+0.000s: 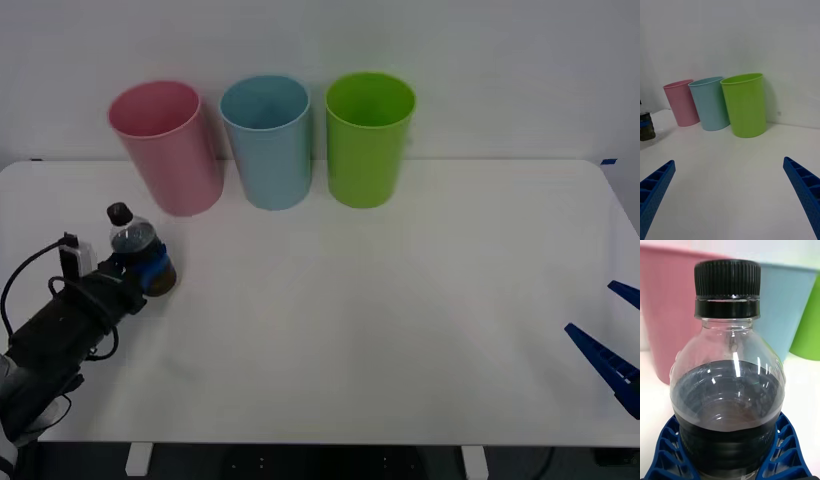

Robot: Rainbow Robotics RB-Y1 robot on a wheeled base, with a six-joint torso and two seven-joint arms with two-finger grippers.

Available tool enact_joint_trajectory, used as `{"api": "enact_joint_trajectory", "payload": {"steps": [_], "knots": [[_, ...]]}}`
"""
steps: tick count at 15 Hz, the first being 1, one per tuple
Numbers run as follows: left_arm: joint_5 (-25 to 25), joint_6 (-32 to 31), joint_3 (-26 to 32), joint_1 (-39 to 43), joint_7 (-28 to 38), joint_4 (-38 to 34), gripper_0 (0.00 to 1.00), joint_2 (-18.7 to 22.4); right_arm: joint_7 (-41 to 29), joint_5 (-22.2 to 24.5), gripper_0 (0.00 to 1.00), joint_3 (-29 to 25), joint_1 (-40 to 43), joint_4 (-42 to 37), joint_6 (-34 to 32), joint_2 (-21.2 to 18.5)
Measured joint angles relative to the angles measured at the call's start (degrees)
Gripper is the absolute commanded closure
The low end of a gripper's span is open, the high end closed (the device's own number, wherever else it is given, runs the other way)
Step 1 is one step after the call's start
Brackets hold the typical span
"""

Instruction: Grasp the object on the table and drop it into the matching bin: aluminum can to the light blue bin, PET bottle to the pink bin.

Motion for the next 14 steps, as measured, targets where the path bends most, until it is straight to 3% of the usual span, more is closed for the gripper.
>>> {"api": "enact_joint_trajectory", "payload": {"steps": [6, 14], "knots": [[0.3, 0.5, 0.6, 4.6, 14.9, -15.3, 1.00, 0.0, 0.0, 0.0, 0.00, 0.0, 0.0, 0.0, 0.0, 0.0], [0.3, 3.5, 2.0, 4.6, 31.8, -26.4, 1.00, 2.6, 0.0, 0.0, 0.00, 0.0, 0.0, 0.0, 0.0, 0.0]]}}
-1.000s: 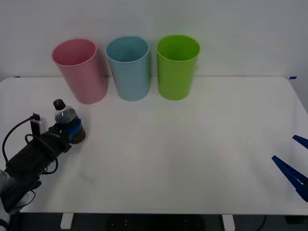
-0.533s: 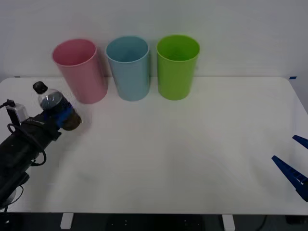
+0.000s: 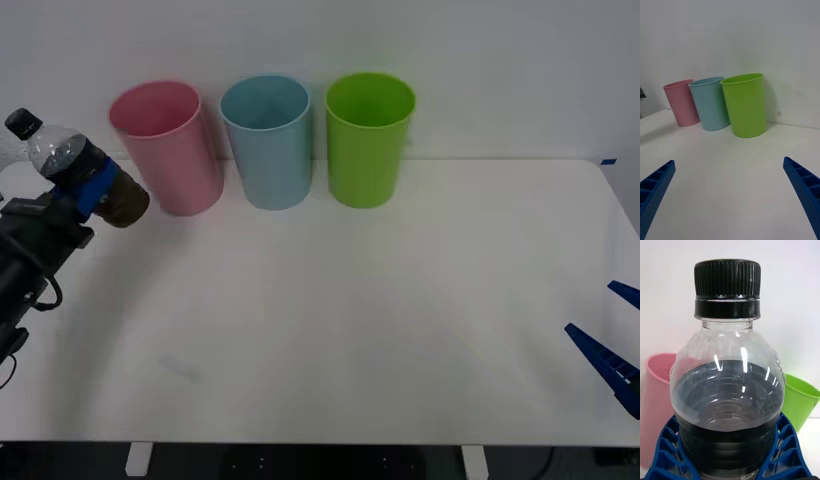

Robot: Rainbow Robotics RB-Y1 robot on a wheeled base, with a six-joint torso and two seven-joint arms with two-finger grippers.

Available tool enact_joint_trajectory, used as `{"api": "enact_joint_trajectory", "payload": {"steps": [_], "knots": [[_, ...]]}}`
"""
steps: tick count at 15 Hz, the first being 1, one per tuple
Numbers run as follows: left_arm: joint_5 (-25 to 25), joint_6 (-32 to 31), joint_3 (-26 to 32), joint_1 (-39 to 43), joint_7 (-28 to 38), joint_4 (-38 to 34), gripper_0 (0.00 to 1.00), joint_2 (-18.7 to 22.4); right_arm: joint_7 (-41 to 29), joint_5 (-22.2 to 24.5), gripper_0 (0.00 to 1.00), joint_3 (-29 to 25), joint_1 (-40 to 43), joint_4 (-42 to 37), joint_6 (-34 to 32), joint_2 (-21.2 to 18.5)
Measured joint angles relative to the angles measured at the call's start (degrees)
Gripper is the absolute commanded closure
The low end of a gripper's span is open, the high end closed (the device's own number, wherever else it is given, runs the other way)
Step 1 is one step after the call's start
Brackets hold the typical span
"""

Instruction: Grasp the object on the table and drop it into the matching bin: aluminum can to the light blue bin, PET bottle to the pink bin.

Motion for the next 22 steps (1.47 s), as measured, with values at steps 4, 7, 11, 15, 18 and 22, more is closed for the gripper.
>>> {"api": "enact_joint_trajectory", "payload": {"steps": [4, 7, 11, 15, 18, 22], "knots": [[-2.6, 3.1, -0.6, -4.4, 2.3, -0.2, 1.00, 2.7, 0.0, 0.0, 0.00, 0.0, 0.0, 0.0, 0.0, 0.0], [-4.2, 4.4, -1.3, -9.8, 3.2, 2.7, 1.00, 4.5, 0.0, 0.0, 0.00, 0.0, 0.0, 0.0, 0.0, 0.0], [-9.1, 4.4, -0.7, -18.5, 2.9, 10.4, 1.00, 5.0, 0.0, 0.0, 0.00, 0.0, 0.0, 0.0, 0.0, 0.0], [-15.6, 4.7, -0.3, -28.3, 1.7, 20.5, 1.00, 5.0, 0.0, 0.0, 0.00, 0.0, 0.0, 0.0, 0.0, 0.0], [-20.8, 5.5, 0.2, -35.6, 0.2, 29.3, 1.00, 5.1, 0.0, 0.0, 0.00, 0.0, 0.0, 0.0, 0.0, 0.0], [-24.8, 8.3, 0.2, -42.1, -1.6, 37.5, 1.00, 5.1, 0.0, 0.0, 0.00, 0.0, 0.0, 0.0, 0.0, 0.0]]}}
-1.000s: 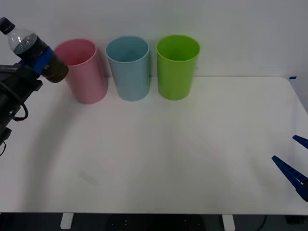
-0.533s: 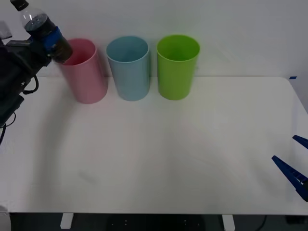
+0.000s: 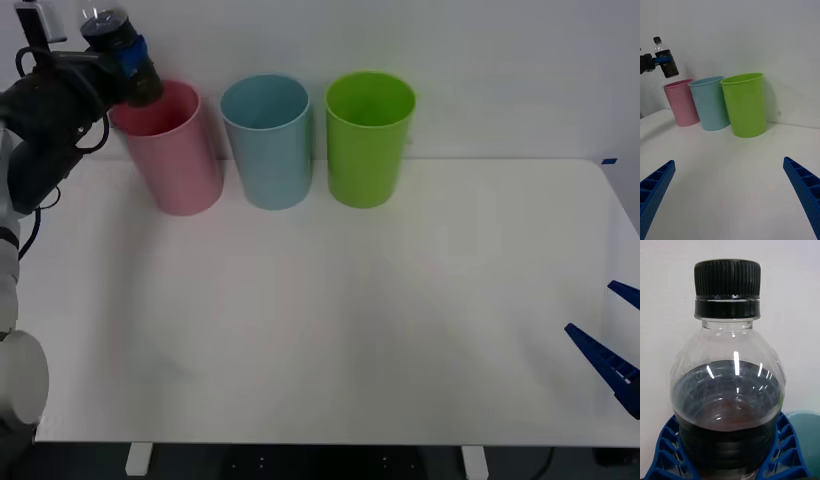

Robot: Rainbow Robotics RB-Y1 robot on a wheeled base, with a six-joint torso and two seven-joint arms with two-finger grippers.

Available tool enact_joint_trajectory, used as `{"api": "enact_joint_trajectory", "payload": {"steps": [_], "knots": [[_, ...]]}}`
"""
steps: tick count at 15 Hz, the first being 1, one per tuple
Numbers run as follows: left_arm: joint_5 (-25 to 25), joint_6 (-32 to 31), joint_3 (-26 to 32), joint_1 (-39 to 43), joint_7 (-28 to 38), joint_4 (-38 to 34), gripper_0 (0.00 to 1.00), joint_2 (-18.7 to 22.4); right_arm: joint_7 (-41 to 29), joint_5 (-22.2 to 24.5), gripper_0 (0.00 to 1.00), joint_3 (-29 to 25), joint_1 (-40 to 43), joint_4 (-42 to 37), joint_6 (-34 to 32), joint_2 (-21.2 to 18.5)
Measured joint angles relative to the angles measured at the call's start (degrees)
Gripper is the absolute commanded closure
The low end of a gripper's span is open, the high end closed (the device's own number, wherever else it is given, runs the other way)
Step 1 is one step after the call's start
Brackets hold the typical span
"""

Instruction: Grasp the object on the table and drop it into the matching bin: aluminum can to the light blue bin, PET bottle to the pink bin.

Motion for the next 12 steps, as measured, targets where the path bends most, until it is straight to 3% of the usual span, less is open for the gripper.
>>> {"api": "enact_joint_trajectory", "payload": {"steps": [3, 10, 11, 12], "knots": [[-2.0, 2.6, -0.2, -2.2, -0.6, 2.2, 1.00, -0.1, 0.0, 0.0, 0.00, 0.0, 0.0, 0.0, 0.0, 0.0], [-0.9, 3.5, -1.8, -2.5, -0.8, 2.5, 0.99, -0.2, 0.0, 0.0, 0.00, 0.0, 0.0, 0.0, 0.0, 0.0], [-0.9, 3.5, -1.8, -2.5, -0.8, 2.5, 0.93, -0.2, 0.0, 0.0, 0.00, 0.0, 0.0, 0.0, 0.0, 0.0], [-0.8, 3.5, -1.8, -2.5, -0.8, 2.5, 0.56, -0.2, 0.0, 0.0, 0.00, 0.0, 0.0, 0.0, 0.0, 0.0]]}}
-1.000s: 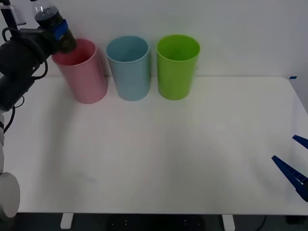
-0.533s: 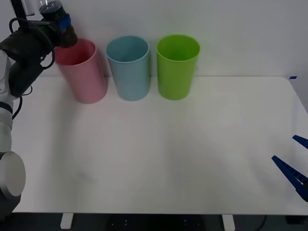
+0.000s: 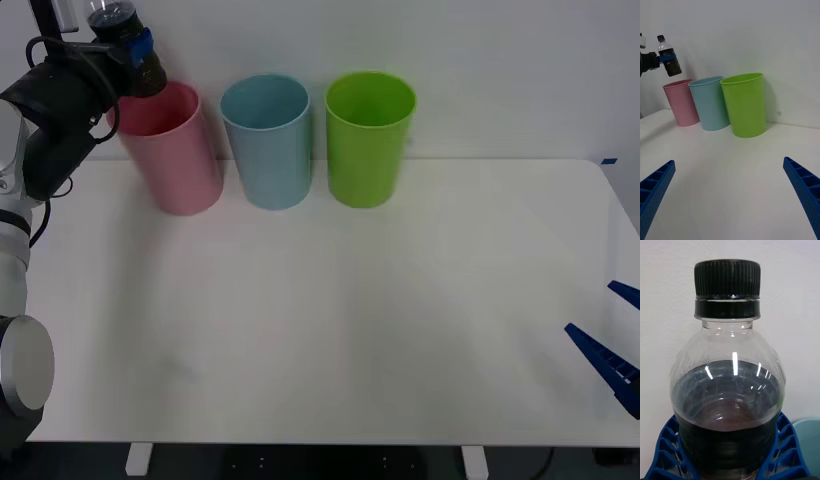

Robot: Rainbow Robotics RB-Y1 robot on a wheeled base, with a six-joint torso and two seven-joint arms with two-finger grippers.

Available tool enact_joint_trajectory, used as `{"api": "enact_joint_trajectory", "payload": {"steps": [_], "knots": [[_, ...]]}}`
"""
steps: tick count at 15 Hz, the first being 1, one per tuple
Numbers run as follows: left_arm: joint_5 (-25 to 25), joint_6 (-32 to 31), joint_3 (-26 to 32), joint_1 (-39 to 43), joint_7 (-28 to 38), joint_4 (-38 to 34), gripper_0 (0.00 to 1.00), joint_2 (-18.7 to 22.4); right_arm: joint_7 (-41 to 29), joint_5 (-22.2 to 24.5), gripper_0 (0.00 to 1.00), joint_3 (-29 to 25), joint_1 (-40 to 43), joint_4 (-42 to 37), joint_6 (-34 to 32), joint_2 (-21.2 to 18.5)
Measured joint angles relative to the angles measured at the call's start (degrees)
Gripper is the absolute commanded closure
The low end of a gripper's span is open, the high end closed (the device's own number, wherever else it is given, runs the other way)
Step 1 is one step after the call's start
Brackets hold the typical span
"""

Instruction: Grasp the object on the table and drop it into the matching bin: aluminum can to the light blue bin, PET bottle to the pink bin.

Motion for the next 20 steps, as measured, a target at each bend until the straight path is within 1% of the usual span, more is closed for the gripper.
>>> {"api": "enact_joint_trajectory", "payload": {"steps": [1, 6, 8, 10, 14, 17, 20], "knots": [[0.2, 0.0, 0.0, 0.0, 0.0, 0.0, 0.00, 0.0, 0.0, 0.0, 0.00, 0.0, 0.0, 0.0, 0.0, 0.0], [1.0, 0.0, 0.0, 0.0, -0.1, 0.0, 0.00, 0.0, 0.0, 0.0, 0.00, 0.0, 0.0, 0.0, 0.0, 0.0], [2.3, -0.4, -0.1, 0.3, -0.1, 0.0, 0.00, 0.0, 0.0, 0.0, 0.00, 0.0, 0.0, 0.0, 0.0, 0.0], [6.3, -0.8, -1.0, 1.2, -0.4, 0.0, 0.00, 0.3, 0.0, 0.0, 0.00, 0.0, 0.0, 0.0, 0.0, 0.0], [17.1, -2.7, -4.7, 5.5, -1.5, -2.1, 0.00, 3.0, 0.0, 0.0, 0.00, 0.0, 0.0, 0.0, 0.0, 0.0], [24.9, -3.6, -7.5, 11.4, -1.6, -7.3, 0.00, 5.1, 0.0, 0.0, 0.00, 0.0, 0.0, 0.0, 0.0, 0.0], [30.1, -4.1, -7.9, 18.0, -1.6, -13.9, 0.00, 6.6, 0.0, 0.0, 0.00, 0.0, 0.0, 0.0, 0.0, 0.0]]}}
